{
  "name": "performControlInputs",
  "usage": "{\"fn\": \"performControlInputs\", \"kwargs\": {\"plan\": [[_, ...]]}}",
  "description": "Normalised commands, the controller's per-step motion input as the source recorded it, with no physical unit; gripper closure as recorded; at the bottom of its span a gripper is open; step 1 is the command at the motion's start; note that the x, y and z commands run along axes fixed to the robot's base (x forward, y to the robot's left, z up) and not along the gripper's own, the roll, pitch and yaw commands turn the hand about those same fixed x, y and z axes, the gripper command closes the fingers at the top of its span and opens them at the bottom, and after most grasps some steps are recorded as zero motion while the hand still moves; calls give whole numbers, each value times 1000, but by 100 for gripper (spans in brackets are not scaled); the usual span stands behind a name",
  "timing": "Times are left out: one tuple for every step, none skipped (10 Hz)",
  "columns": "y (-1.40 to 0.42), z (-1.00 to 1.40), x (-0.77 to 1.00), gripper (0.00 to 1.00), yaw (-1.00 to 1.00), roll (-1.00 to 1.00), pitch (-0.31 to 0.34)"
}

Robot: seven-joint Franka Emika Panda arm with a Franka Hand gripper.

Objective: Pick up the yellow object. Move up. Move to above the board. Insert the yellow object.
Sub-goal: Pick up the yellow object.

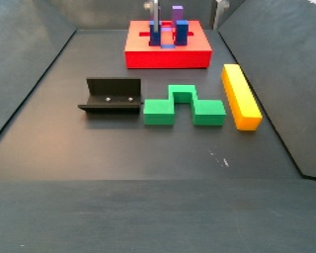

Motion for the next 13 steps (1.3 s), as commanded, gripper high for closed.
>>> {"fn": "performControlInputs", "kwargs": {"plan": [[0,0,0,0,0,-14,0],[-29,0,0,0,0,0,0],[0,-60,74,0,-3,0,6],[-386,-371,226,0,-189,71,26],[-586,-529,-40,0,0,60,-31],[-629,-366,-149,0,3,106,-51],[-414,-249,-143,0,0,66,-33],[-129,-260,-3,0,34,0,-3],[-34,-206,-46,0,174,-73,-44],[-43,-197,-117,0,134,-40,-41],[-83,-160,-51,0,166,-6,-36],[-220,-134,197,0,154,0,0],[-226,-154,191,0,37,0,0]]}}
